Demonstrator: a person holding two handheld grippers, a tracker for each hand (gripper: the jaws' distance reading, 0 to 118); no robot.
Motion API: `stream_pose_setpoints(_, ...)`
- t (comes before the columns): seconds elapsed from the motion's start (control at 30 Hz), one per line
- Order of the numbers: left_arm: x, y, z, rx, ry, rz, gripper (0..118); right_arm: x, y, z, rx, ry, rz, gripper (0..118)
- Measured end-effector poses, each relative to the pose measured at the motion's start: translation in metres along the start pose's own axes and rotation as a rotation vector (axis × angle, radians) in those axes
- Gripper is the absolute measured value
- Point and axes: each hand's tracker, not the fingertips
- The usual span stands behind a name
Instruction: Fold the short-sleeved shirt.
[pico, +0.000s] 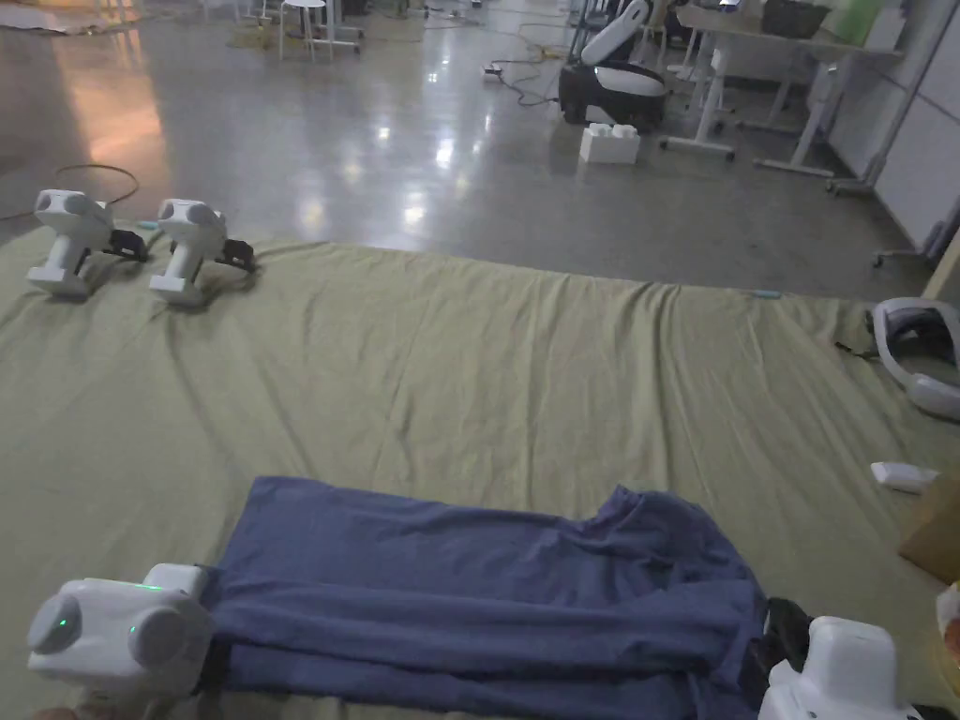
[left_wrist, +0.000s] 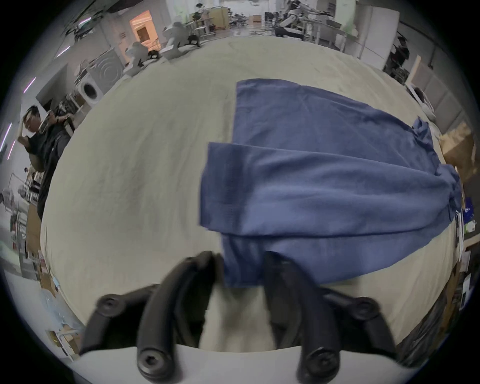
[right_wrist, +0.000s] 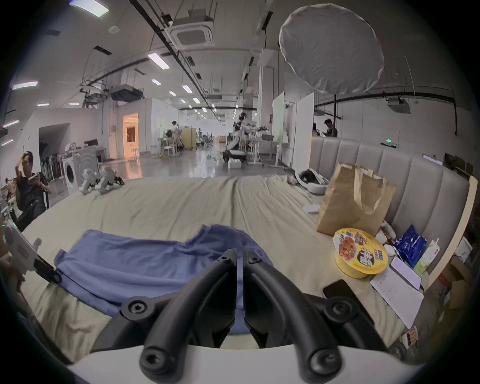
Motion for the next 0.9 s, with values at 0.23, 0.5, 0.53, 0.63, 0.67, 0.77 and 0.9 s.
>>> stream_pose_setpoints(0.23,-0.014,-0.008,0.006,0.055,-0.102,0.071,8,0.058,-0.016,-0.044,-0.332,0.011,0.012,51)
stream_pose_setpoints(0.5,-0.023,-0.015,0.031,0.113,-0.113,0.067,7,0.069,-0.038,-0.089,-0.555,0.126,0.050,73)
stream_pose_setpoints(0.53,-0.023,-0.015,0.033,0.118,-0.114,0.069,7,0.066,-0.041,-0.095,-0.568,0.139,0.052,74)
stream_pose_setpoints(0.63,-0.022,-0.015,0.034,0.122,-0.115,0.074,7,0.053,-0.053,-0.113,-0.655,0.170,0.079,74)
stream_pose_setpoints(0.67,-0.021,-0.016,0.034,0.120,-0.114,0.074,7,0.049,-0.059,-0.120,-0.690,0.168,0.099,74)
stream_pose_setpoints(0.77,-0.017,-0.019,0.031,0.122,-0.100,0.056,7,0.044,-0.068,-0.124,-0.677,0.140,0.100,68)
stream_pose_setpoints(0.9,-0.015,-0.020,0.032,0.128,-0.097,0.055,7,0.042,-0.062,-0.120,-0.649,0.180,0.078,10)
